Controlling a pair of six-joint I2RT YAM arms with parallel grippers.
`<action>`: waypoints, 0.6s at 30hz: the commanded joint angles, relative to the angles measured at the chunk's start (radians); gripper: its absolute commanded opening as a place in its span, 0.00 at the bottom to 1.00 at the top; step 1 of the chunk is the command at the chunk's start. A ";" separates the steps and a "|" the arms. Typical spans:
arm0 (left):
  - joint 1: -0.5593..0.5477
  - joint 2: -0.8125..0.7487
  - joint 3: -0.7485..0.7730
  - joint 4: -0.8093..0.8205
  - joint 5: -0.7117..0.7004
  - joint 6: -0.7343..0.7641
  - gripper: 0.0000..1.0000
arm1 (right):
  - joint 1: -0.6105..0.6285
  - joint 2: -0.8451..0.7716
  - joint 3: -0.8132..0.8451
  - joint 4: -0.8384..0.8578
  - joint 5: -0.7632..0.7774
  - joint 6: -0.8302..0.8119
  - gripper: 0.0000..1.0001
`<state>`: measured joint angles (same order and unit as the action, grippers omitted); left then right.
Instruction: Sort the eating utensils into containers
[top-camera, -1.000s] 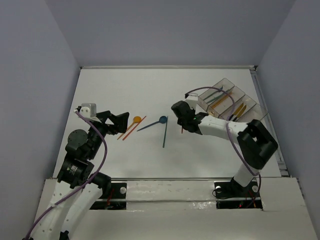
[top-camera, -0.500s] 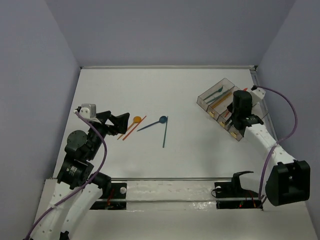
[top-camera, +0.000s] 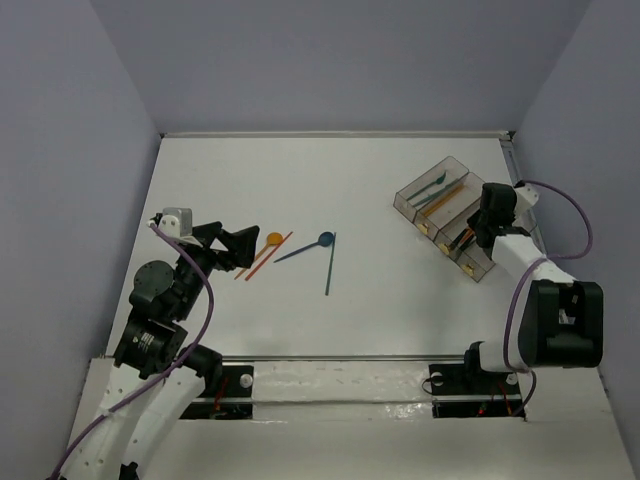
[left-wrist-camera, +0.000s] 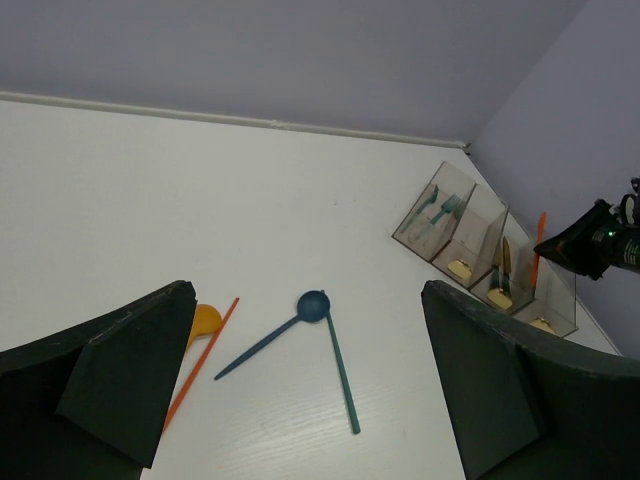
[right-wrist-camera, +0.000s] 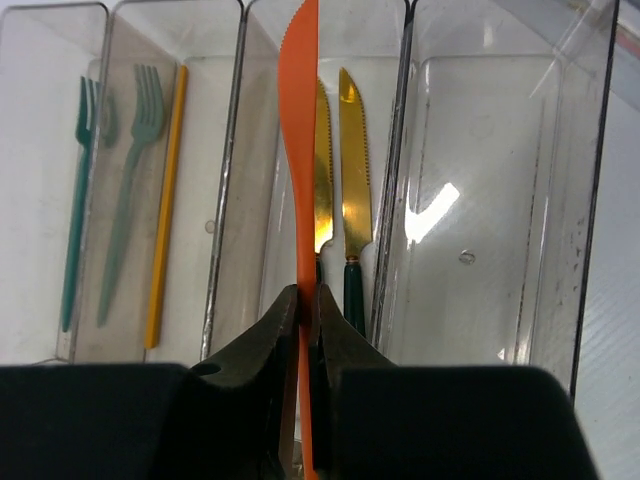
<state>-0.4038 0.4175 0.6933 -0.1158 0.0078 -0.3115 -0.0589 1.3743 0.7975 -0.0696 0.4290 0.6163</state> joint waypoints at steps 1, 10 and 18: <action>0.005 0.012 -0.009 0.050 0.014 0.011 0.99 | -0.009 0.032 0.034 0.089 -0.016 -0.015 0.15; 0.005 0.014 -0.009 0.056 0.021 0.011 0.99 | 0.008 -0.058 0.006 0.125 -0.155 -0.038 0.68; 0.005 0.018 -0.012 0.057 0.021 0.009 0.99 | 0.405 -0.075 -0.021 0.163 -0.076 -0.056 0.67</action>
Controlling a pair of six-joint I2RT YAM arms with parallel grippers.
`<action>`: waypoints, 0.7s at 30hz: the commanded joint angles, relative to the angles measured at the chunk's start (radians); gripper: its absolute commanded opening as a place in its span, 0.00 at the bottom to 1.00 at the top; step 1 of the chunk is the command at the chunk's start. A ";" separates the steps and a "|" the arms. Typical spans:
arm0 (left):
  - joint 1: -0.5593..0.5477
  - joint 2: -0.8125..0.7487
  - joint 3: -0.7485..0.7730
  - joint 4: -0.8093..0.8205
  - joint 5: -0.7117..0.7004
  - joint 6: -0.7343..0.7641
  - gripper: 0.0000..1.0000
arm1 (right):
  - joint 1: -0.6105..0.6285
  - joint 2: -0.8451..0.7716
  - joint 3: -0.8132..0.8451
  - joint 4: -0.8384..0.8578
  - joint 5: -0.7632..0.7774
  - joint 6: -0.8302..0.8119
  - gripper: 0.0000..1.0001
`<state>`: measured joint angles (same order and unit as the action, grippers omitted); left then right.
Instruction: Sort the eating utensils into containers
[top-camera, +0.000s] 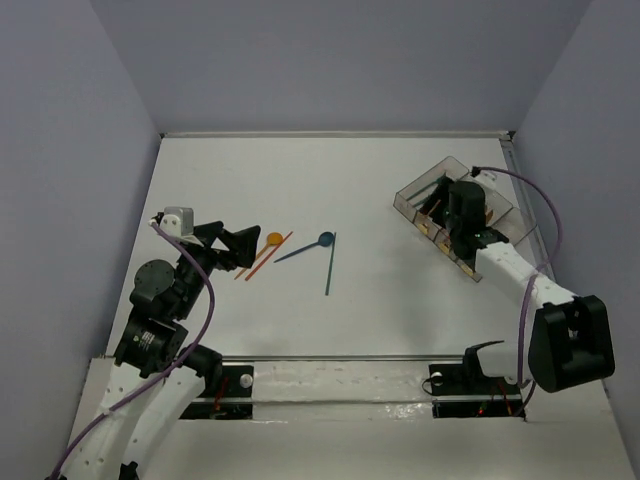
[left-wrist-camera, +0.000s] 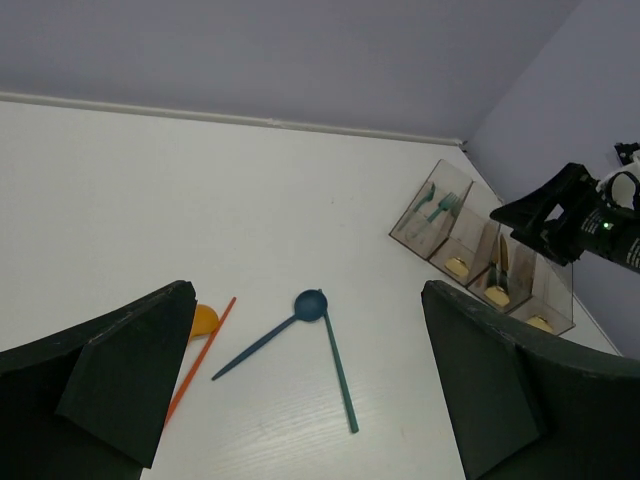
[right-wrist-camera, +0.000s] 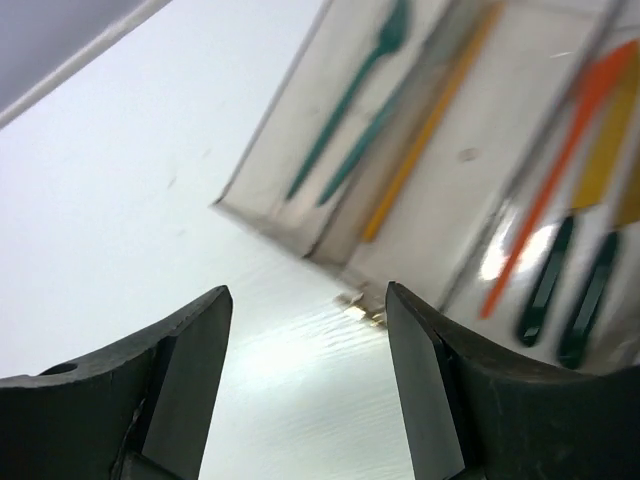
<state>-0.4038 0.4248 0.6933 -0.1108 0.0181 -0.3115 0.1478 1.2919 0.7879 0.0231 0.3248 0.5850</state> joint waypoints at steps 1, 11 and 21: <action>0.005 0.012 -0.011 0.053 0.011 0.008 0.99 | 0.243 0.023 -0.004 0.064 0.037 -0.025 0.67; 0.005 0.014 -0.011 0.053 0.006 0.008 0.99 | 0.729 0.328 0.244 -0.056 0.122 -0.001 0.52; 0.014 0.002 -0.009 0.048 0.005 0.008 0.99 | 0.819 0.665 0.534 -0.132 0.149 0.095 0.61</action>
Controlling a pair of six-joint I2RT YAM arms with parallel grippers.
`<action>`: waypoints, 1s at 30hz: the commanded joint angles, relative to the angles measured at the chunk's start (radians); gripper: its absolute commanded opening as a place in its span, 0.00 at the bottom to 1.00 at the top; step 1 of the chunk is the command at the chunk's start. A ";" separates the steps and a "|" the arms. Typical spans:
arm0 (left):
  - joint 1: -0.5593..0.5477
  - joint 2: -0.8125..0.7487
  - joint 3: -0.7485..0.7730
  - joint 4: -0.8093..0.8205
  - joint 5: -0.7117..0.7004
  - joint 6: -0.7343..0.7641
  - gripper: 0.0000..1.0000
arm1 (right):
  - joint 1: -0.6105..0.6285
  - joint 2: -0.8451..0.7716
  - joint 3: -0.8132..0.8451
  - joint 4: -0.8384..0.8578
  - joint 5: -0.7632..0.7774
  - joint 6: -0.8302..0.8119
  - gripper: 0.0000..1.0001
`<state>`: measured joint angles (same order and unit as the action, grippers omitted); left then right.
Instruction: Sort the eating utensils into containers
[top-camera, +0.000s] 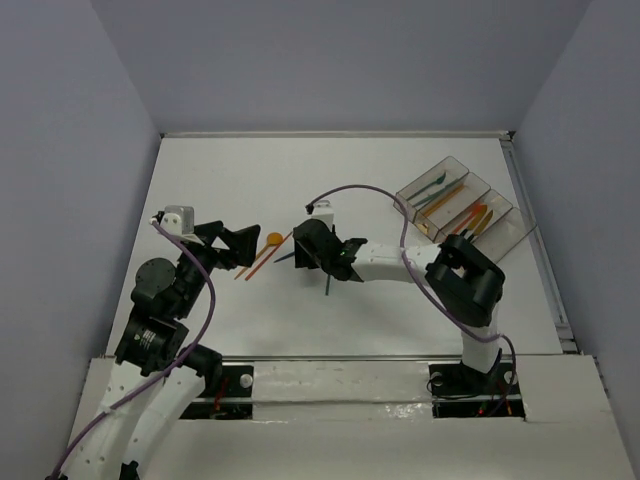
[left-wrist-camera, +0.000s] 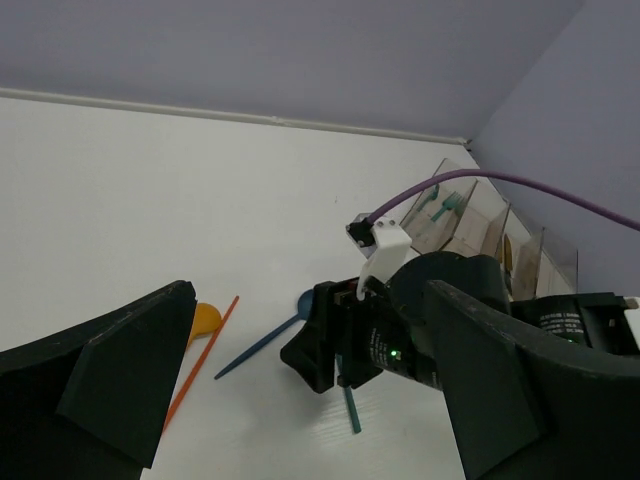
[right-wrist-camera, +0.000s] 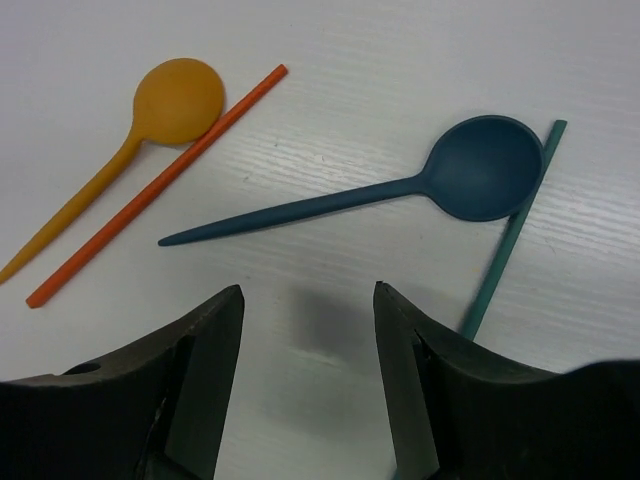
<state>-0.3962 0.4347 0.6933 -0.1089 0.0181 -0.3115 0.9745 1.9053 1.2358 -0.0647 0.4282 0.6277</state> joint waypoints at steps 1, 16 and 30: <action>0.007 -0.011 -0.011 0.046 0.005 0.009 0.99 | -0.008 0.066 0.097 -0.055 0.049 0.058 0.64; 0.007 -0.025 -0.011 0.043 0.006 0.008 0.99 | -0.026 0.227 0.209 -0.066 0.101 0.106 0.77; 0.007 -0.022 -0.009 0.043 0.006 0.009 0.99 | -0.054 0.343 0.369 -0.208 0.147 0.018 0.63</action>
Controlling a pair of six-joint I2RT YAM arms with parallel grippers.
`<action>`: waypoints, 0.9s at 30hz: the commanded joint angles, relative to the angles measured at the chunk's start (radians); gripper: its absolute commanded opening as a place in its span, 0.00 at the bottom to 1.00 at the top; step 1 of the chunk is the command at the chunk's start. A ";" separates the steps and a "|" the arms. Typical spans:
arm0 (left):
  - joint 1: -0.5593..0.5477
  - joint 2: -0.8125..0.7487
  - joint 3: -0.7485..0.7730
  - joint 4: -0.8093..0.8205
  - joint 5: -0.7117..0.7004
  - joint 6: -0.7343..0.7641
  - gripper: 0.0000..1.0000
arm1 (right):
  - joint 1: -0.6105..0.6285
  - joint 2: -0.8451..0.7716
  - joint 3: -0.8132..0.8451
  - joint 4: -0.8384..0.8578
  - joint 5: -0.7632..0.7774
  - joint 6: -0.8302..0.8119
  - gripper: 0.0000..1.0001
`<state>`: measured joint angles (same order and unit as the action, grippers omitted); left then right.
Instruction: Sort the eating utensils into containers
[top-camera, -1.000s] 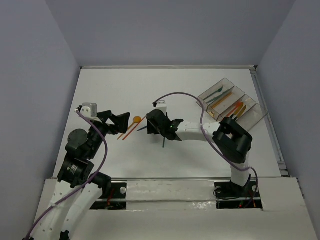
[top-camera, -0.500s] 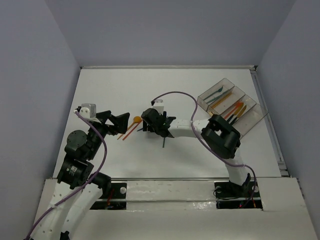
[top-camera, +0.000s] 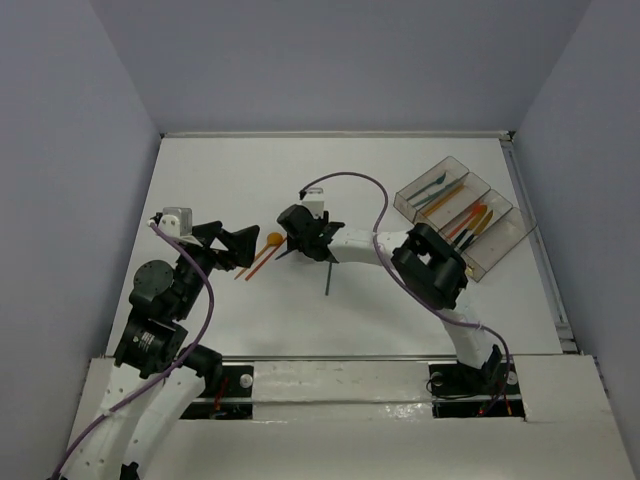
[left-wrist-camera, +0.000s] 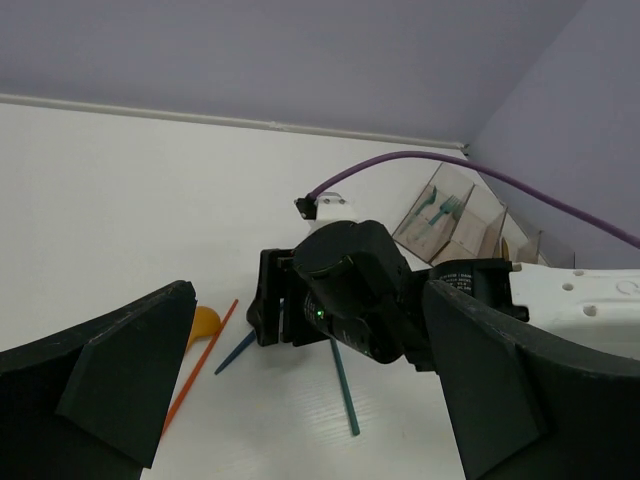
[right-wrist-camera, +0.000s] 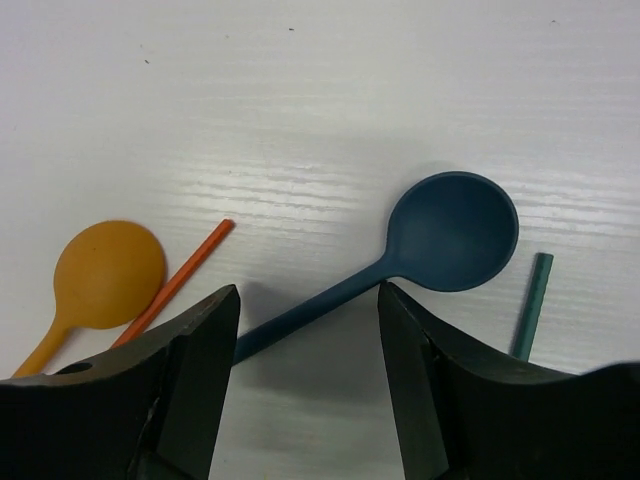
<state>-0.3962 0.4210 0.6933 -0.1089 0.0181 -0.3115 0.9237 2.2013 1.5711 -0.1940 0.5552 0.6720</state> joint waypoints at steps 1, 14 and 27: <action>0.007 -0.008 -0.009 0.043 0.006 0.009 0.99 | -0.003 0.060 0.044 -0.091 0.031 -0.032 0.59; 0.007 -0.010 -0.011 0.044 0.006 0.009 0.99 | -0.013 0.115 0.128 -0.179 0.077 -0.071 0.54; 0.007 -0.010 -0.009 0.046 0.009 0.008 0.99 | -0.022 0.061 0.029 -0.166 0.072 -0.028 0.29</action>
<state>-0.3962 0.4210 0.6933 -0.1089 0.0181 -0.3119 0.9165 2.2490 1.6451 -0.2745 0.6277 0.6239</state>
